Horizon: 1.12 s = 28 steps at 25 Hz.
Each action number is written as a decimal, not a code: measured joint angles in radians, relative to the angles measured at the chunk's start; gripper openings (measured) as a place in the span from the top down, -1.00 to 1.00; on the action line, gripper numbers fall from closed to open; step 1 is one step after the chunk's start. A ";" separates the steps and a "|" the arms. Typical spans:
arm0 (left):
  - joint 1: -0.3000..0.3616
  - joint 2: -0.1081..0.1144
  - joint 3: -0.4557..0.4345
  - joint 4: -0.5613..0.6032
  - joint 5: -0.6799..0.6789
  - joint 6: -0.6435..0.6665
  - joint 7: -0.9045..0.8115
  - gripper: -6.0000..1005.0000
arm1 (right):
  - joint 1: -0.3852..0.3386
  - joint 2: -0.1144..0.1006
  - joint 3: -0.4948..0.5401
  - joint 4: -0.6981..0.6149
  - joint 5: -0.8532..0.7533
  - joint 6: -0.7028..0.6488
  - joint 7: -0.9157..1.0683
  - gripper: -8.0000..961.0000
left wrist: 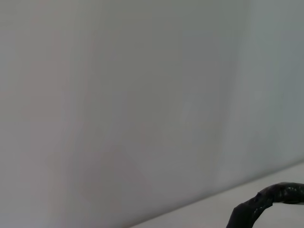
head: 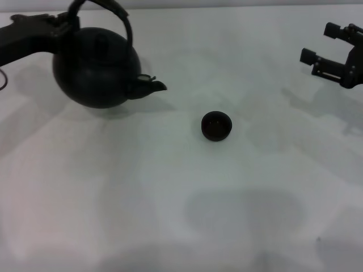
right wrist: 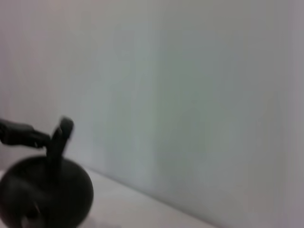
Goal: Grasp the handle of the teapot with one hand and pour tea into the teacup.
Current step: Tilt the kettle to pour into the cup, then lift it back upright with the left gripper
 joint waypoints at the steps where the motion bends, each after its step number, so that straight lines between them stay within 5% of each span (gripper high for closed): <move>1: -0.010 0.000 0.013 0.013 0.031 -0.008 -0.022 0.65 | -0.003 0.000 0.005 -0.001 0.007 0.011 0.000 -0.76; 15: -0.109 -0.001 0.149 0.148 0.377 -0.014 -0.272 0.67 | -0.035 0.000 0.022 -0.038 0.114 0.066 -0.009 -0.75; 28: -0.124 -0.002 0.328 0.329 0.663 -0.028 -0.483 0.69 | -0.067 -0.001 0.040 -0.039 0.164 0.085 -0.017 -0.75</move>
